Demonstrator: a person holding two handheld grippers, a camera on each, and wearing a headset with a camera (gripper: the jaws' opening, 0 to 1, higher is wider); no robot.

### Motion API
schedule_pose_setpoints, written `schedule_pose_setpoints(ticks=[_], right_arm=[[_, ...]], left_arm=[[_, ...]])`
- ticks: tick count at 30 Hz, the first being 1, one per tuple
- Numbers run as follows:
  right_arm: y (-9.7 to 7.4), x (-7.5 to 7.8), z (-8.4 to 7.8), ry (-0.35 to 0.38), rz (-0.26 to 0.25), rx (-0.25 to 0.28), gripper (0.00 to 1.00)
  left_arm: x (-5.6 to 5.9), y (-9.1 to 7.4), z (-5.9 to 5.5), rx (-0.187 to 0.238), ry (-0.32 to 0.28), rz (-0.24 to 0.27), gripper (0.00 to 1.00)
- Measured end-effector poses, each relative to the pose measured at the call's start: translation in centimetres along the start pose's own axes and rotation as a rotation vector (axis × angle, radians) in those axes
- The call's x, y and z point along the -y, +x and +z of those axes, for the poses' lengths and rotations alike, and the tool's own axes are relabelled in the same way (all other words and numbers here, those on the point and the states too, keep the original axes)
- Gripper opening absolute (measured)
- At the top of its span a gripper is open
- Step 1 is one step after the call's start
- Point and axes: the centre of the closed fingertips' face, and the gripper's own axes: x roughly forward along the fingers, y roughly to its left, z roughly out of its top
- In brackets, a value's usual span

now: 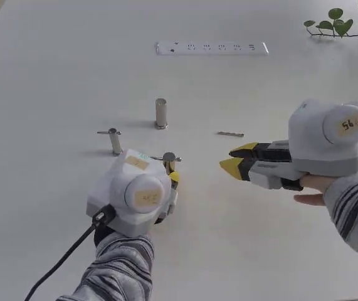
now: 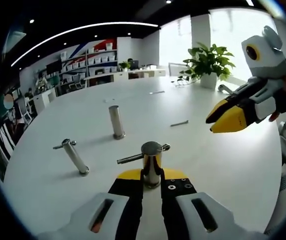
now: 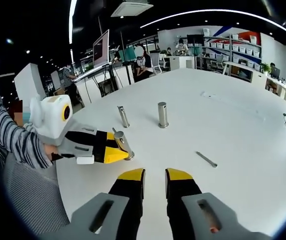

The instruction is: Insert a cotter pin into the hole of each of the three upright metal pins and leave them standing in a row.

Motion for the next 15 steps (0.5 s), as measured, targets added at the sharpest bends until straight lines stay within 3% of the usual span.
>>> schedule_pose_setpoints(ticks=[15], right_arm=[[0.0,0.6,0.3,0.061,-0.017,0.028,0.1]], left_arm=[[-1.7,1.2,1.8,0.012,-0.007,0.013,0.08]])
